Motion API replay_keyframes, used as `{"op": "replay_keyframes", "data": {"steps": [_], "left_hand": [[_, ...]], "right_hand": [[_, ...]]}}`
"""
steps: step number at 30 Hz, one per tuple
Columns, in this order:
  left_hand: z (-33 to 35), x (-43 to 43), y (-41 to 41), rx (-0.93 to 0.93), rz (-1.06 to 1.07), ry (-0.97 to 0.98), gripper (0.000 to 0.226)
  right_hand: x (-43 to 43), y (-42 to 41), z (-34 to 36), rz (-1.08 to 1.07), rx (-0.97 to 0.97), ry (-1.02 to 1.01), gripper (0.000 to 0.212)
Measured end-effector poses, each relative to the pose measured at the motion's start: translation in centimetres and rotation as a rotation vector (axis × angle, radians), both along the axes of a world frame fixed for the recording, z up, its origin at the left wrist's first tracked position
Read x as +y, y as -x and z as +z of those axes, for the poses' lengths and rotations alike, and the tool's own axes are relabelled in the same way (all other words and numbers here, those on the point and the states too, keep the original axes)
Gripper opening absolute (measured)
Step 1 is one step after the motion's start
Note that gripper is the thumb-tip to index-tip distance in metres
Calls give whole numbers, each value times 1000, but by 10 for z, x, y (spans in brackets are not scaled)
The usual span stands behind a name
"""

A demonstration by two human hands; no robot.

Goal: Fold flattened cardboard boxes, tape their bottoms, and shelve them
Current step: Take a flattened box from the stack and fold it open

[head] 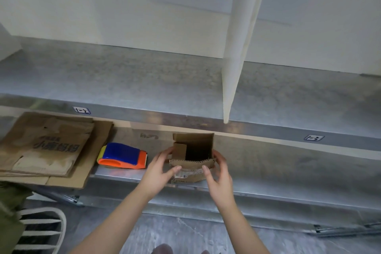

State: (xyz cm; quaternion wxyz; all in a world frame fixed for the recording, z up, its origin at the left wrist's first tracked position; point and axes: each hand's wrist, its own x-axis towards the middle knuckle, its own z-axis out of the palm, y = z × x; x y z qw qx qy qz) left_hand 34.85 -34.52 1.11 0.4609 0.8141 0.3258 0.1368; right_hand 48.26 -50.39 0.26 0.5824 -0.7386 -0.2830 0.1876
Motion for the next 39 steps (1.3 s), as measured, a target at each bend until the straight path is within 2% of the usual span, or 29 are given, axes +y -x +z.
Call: {"op": "replay_keyframes", "data": {"steps": [3, 5, 10, 14, 17, 19, 22, 23, 25, 29, 36, 39], "left_hand": [[4, 5, 1, 50, -98, 21, 80], [5, 11, 2, 92, -121, 7, 82], [4, 18, 4, 43, -60, 44, 72], [5, 19, 3, 3, -68, 38, 68], [7, 20, 3, -32, -108, 93, 55], [8, 19, 3, -40, -112, 97, 56], [6, 17, -1, -78, 5, 110, 65], [5, 17, -3, -92, 28, 152, 74], [7, 21, -6, -71, -2, 189, 80], [3, 27, -6, -22, -93, 109, 40], [-5, 19, -3, -80, -142, 135, 52], [-3, 21, -1, -82, -119, 167, 51]], "right_hand": [[0, -4, -4, 9, 57, 5, 39], [-2, -8, -6, 16, 83, 47, 37], [-7, -16, -7, 49, 54, 115, 48], [-5, -20, -2, 47, 154, 115, 35], [-1, -25, 5, -11, 173, 129, 22], [2, -30, 8, -42, 146, 144, 30], [4, -36, 10, 50, 119, 141, 66], [4, -38, 11, 89, 103, 152, 71], [5, -41, 14, 152, 77, 180, 61], [-1, -41, 10, 151, 21, 208, 33], [-12, -31, 4, 62, 92, 190, 42], [-7, -22, 2, 34, 132, 159, 37]]}}
